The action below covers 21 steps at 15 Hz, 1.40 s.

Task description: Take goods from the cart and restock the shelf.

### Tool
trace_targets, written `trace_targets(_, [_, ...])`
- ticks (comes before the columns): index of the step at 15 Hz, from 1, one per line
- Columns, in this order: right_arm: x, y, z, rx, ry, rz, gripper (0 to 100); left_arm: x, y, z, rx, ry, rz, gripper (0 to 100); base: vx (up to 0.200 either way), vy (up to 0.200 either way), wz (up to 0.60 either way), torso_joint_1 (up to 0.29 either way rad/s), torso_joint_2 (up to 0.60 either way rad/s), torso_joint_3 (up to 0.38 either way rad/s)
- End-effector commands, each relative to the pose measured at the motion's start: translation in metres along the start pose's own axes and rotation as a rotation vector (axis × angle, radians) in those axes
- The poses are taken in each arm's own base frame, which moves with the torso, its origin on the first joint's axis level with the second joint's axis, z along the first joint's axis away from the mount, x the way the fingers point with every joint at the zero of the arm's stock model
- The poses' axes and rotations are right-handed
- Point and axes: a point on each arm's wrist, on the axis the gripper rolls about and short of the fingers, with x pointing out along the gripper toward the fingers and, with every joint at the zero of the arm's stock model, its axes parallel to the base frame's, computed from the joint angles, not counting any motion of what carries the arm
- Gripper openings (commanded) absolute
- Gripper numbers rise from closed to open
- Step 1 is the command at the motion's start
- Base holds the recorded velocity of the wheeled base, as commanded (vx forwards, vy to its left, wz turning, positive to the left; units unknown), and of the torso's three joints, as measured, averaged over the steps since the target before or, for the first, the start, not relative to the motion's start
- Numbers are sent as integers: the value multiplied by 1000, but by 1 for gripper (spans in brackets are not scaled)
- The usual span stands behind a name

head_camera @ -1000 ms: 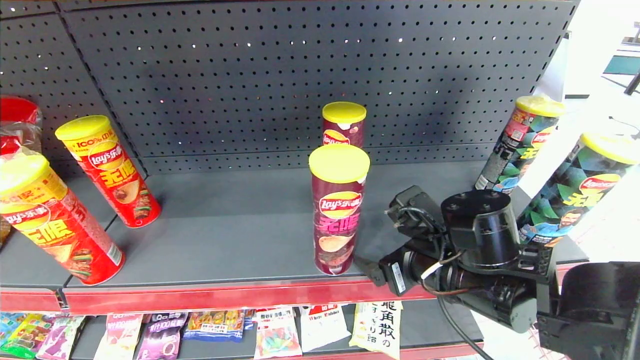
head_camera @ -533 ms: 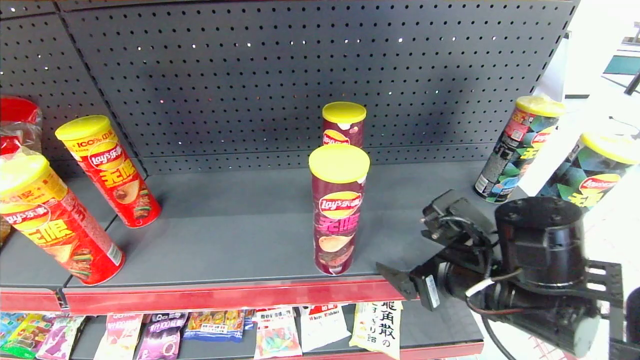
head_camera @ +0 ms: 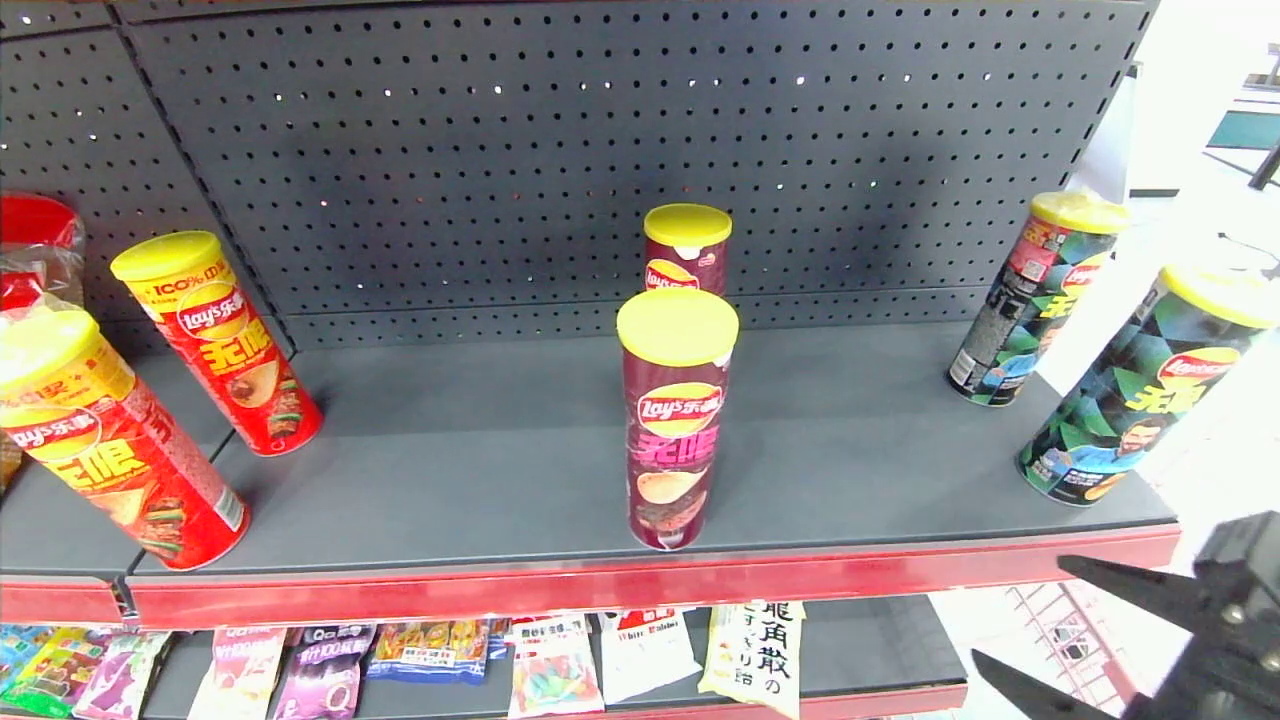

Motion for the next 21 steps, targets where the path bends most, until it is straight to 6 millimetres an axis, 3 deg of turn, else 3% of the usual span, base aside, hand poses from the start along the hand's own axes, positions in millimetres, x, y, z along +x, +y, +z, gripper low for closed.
trace_targets(1, [-50, -8, -42, 47, -78, -104, 100, 0, 0, 0, 0, 1, 0, 100, 0, 0, 0, 0, 0, 0])
trace_targets(3, [-62, -4, -67, -2, -90, -170, 100, 0, 0, 0, 0, -1, 0, 100, 0, 0, 0, 0, 0, 0])
trace_targets(5, [-72, 0, -78, 16, -104, -261, 100, 0, 0, 0, 0, -1, 0, 100, 0, 0, 0, 0, 0, 0])
trace_targets(11, [-90, 11, -94, 154, -274, -361, 100, 0, 0, 0, 0, -1, 0, 100, 0, 0, 0, 0, 0, 0])
trace_targets(14, [-94, 9, -97, 297, -310, -556, 100, 0, 0, 0, 0, -1, 0, 100, 0, 0, 0, 0, 0, 0])
trace_targets(16, [-93, 9, -96, 328, -307, -508, 100, 0, 0, 0, 0, -1, 0, 100, 0, 0, 0, 0, 0, 0])
trace_targets(19, [-91, 12, -99, 210, -282, -361, 100, 0, 0, 0, 0, -1, 0, 100, 0, 0, 0, 0, 0, 0])
trace_targets(21, [-90, 13, -101, 188, -250, -367, 100, 0, 0, 0, 0, 1, 0, 100, 0, 0, 0, 0, 0, 0])
